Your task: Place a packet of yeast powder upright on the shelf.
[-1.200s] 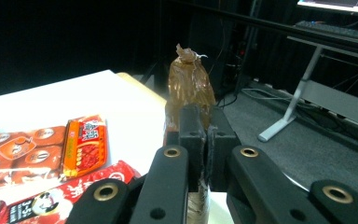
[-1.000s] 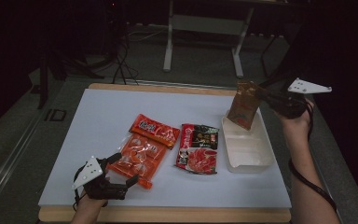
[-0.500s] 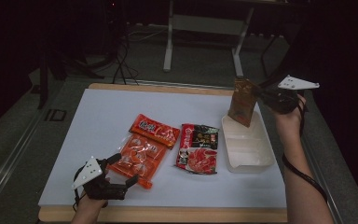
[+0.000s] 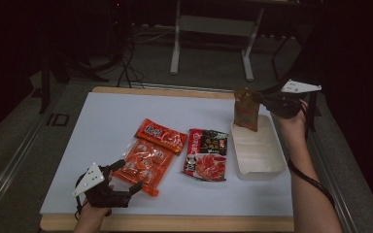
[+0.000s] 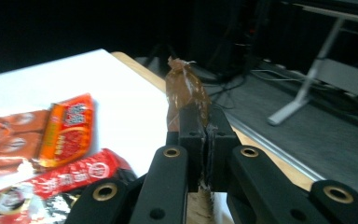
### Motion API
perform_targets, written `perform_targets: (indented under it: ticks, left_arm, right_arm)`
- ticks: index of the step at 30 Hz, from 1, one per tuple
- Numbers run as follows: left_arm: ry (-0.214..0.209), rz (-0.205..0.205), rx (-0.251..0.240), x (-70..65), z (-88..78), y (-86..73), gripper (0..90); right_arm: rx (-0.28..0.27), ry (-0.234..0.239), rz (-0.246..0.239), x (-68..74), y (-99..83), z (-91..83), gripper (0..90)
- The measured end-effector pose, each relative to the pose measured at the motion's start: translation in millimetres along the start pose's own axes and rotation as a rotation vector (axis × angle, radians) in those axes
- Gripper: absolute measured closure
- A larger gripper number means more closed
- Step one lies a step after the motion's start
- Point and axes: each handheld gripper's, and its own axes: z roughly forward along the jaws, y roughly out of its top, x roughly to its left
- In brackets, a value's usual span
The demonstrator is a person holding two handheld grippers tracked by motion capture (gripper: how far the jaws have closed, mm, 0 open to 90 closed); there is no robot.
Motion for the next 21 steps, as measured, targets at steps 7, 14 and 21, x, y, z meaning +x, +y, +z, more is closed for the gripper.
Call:
perform_targets:
  ticks: [7,14,21]
  left_arm:
    - [0.002,-0.001,0.002,0.4,0.3,-0.7,1.6]
    - [0.001,0.001,0.0,-0.2,-0.2,-1.1,1.6]
    - [0.007,0.0,-0.001,0.4,-0.4,-1.3,1.6]
  right_arm:
    - [0.022,0.085,0.019,0.9,-2.5,7.6,87.6]
    - [-0.004,0.081,0.043,0.1,-10.5,8.8,87.5]
    - [0.02,0.022,0.095,-7.1,-26.5,6.7,87.2]
